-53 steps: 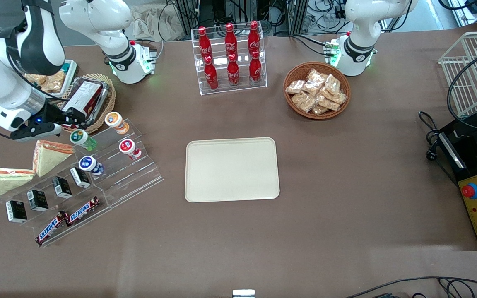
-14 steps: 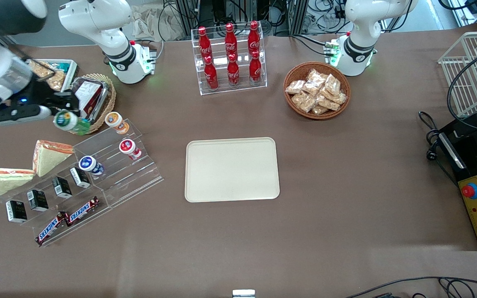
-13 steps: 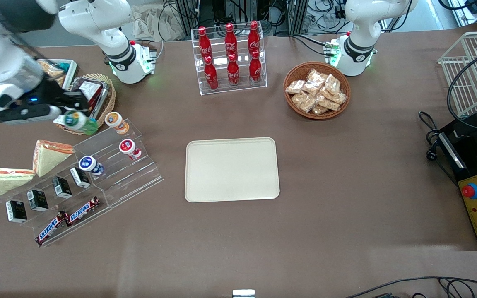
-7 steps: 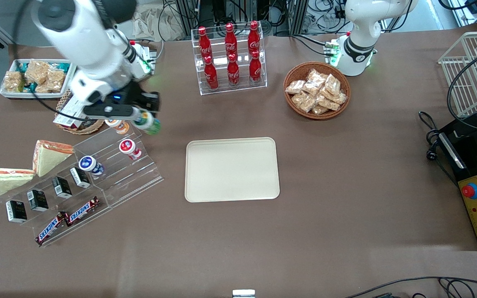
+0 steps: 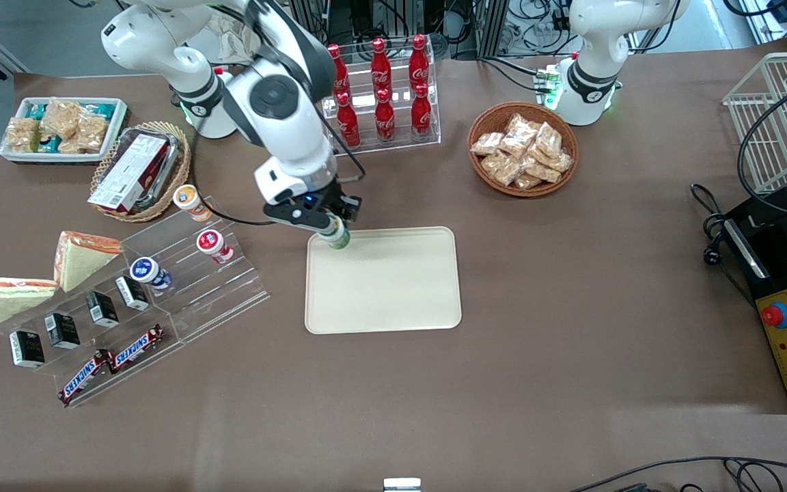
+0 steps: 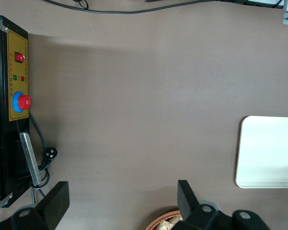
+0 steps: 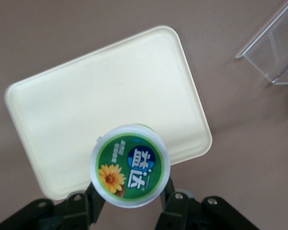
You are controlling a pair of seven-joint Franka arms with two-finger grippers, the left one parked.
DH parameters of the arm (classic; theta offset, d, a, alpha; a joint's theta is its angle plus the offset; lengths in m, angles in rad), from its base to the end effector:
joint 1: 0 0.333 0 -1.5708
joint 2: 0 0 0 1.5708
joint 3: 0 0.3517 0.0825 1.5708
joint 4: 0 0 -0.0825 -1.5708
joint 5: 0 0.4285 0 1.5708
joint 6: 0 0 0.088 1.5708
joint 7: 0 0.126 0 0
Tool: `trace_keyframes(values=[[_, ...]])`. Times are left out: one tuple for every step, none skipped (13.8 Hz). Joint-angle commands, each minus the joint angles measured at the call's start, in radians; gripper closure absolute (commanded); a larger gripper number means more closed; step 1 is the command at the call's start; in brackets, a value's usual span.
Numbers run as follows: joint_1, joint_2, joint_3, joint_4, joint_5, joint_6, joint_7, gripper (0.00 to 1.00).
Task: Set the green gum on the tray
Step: 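Carry the green-label bottle over the cream tray's corner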
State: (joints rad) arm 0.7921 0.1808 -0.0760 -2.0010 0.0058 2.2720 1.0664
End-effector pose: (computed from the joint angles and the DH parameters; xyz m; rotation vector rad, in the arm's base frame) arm 0.4831 0.4224 0.3686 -3.0276 0.5384 -0.0985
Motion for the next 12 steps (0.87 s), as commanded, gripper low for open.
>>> trace_keyframes(values=[[0.029, 0.011, -0.014, -0.111, -0.061, 0.133, 0.084, 0.60], [0.029, 0.023, -0.014, -0.143, -0.063, 0.185, 0.086, 0.60], [0.027, 0.034, -0.014, -0.175, -0.063, 0.234, 0.086, 0.60], [0.027, 0.048, -0.016, -0.203, -0.063, 0.285, 0.087, 0.60], [0.026, 0.064, -0.018, -0.218, -0.063, 0.322, 0.087, 0.60], [0.019, 0.084, -0.018, -0.223, -0.063, 0.348, 0.087, 0.60], [0.016, 0.103, -0.019, -0.223, -0.063, 0.363, 0.086, 0.60], [0.015, 0.118, -0.021, -0.223, -0.063, 0.383, 0.087, 0.60], [0.013, 0.130, -0.024, -0.223, -0.063, 0.398, 0.086, 0.60], [0.012, 0.143, -0.025, -0.223, -0.063, 0.408, 0.086, 0.60], [0.009, 0.152, -0.028, -0.222, -0.063, 0.418, 0.086, 0.60], [0.009, 0.158, -0.043, -0.220, -0.064, 0.423, 0.080, 0.60]])
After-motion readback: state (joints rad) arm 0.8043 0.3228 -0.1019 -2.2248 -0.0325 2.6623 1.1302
